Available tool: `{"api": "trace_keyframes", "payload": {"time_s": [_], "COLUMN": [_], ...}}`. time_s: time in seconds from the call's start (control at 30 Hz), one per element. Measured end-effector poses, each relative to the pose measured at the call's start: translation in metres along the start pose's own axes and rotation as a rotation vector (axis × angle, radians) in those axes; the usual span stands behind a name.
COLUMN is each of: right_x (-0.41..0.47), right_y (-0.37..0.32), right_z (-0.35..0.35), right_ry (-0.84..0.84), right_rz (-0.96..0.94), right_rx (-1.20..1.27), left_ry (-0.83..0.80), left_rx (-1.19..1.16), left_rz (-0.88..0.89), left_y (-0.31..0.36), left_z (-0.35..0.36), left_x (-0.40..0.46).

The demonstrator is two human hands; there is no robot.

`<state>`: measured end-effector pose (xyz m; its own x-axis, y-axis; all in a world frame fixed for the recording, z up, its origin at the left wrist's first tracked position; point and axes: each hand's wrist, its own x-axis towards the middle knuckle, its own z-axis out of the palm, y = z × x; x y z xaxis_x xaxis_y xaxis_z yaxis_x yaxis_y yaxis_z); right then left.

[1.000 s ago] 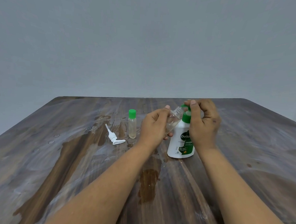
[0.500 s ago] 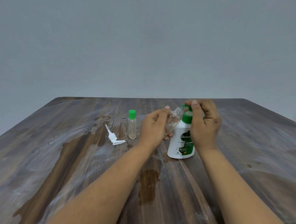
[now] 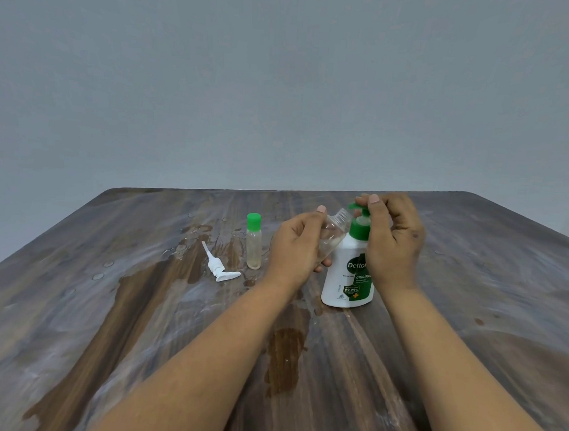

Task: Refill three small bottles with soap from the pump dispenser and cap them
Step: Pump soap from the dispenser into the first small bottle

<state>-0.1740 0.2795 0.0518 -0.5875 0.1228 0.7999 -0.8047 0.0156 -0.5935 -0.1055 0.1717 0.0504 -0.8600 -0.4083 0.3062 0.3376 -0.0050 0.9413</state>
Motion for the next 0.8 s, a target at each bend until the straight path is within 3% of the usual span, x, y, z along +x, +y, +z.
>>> {"api": "trace_keyframes", "payload": {"time_s": [0.8], "right_x": [0.0003], "right_y": [0.0005], "right_z": [-0.0006], "right_ry": [-0.027], "right_rz": [-0.049], "right_rx": [-0.046], "left_ry": [-0.005], "left_rx": [-0.016], "left_rz": [0.012], "left_y": [0.0005], "left_z": [0.0], "left_x": [-0.0007]}}
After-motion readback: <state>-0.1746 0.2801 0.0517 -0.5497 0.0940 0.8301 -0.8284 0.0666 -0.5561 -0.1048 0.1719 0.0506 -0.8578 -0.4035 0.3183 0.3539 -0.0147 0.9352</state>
